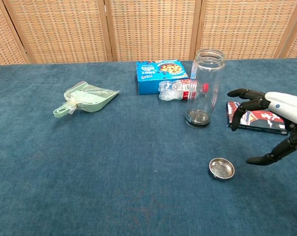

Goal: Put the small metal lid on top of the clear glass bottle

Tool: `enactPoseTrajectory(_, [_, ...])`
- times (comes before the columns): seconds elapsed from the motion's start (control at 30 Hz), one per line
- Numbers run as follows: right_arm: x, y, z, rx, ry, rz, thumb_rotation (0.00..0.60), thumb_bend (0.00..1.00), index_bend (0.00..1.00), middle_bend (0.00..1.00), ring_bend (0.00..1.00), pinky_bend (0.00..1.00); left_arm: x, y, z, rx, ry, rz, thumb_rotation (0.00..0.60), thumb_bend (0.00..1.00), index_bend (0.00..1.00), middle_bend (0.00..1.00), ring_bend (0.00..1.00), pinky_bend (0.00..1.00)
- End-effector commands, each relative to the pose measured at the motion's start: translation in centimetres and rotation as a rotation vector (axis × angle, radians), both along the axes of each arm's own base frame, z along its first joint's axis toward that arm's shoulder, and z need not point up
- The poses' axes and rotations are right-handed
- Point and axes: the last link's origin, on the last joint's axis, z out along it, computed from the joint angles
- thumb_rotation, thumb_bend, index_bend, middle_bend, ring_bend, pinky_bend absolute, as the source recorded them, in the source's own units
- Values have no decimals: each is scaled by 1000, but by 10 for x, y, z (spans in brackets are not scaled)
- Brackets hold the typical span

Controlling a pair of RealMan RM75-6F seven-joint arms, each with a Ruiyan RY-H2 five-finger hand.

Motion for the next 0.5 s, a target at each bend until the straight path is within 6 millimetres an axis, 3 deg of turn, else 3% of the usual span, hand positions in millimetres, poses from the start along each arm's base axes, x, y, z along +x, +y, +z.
enactPoseTrajectory(0.03, [0, -1, -5, 4, 4, -3, 600, 244, 480, 141, 0, 121, 0, 0, 0, -1, 0, 0, 600, 238, 0, 0, 0, 0])
enactPoseTrajectory(0.5, [5, -3, -20, 18, 15, 1, 600, 346, 503, 153, 0, 127, 3, -1, -3, -13, 0, -11, 600, 238, 0, 0, 0, 0])
